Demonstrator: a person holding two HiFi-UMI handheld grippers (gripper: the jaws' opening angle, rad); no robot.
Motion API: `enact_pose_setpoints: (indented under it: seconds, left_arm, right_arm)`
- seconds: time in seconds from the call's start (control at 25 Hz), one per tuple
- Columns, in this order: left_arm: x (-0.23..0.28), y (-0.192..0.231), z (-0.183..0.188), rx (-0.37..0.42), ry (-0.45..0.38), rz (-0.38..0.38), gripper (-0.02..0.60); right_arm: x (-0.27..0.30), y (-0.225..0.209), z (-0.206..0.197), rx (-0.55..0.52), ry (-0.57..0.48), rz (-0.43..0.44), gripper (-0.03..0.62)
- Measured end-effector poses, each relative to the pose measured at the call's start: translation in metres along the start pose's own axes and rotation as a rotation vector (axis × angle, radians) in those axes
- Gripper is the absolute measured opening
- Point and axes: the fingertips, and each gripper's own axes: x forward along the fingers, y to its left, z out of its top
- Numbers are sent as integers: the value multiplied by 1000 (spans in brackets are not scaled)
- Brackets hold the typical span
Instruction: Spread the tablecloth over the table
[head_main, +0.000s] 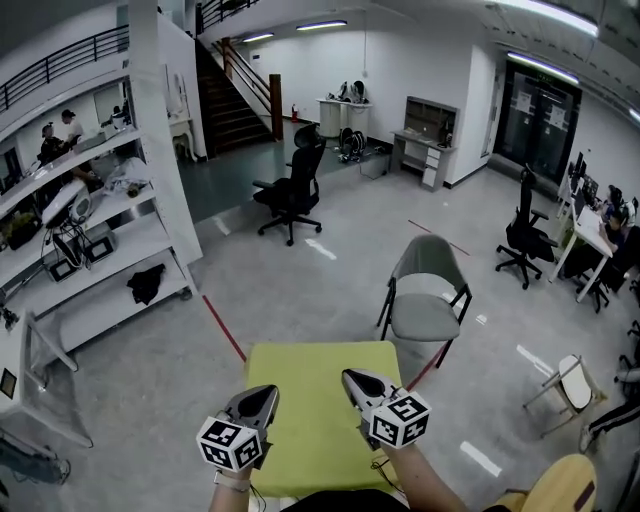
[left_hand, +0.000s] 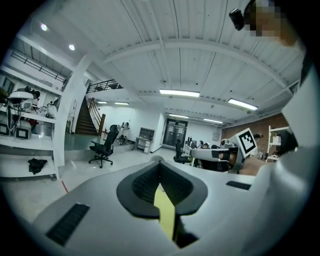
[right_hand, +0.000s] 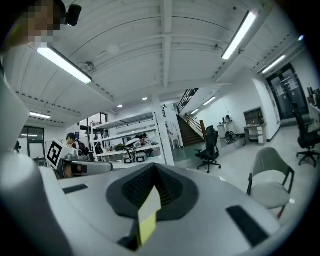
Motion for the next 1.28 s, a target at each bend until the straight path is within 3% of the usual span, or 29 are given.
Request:
enact_pose_setpoints:
  seconds: [0.24, 0.44, 0.88, 1.12, 1.28]
  left_arm:
    - [-28, 3, 41, 41, -96, 31, 12]
    - [-41, 5, 58, 69, -130, 48, 12]
    - [-48, 12, 59, 89, -144, 82, 12]
    - [-45, 26, 58, 91, -144, 179, 12]
    - [-41, 22, 58, 78, -144, 152, 12]
  right_arm:
    - [4, 31, 35, -46, -79, 70, 10]
    - [9, 43, 46, -60, -108, 93, 10]
    - [12, 47, 43, -74, -106, 81, 9]
    - [11, 43, 44, -73, -102, 67, 9]
    - [9, 39, 42, -63, -94, 60, 9]
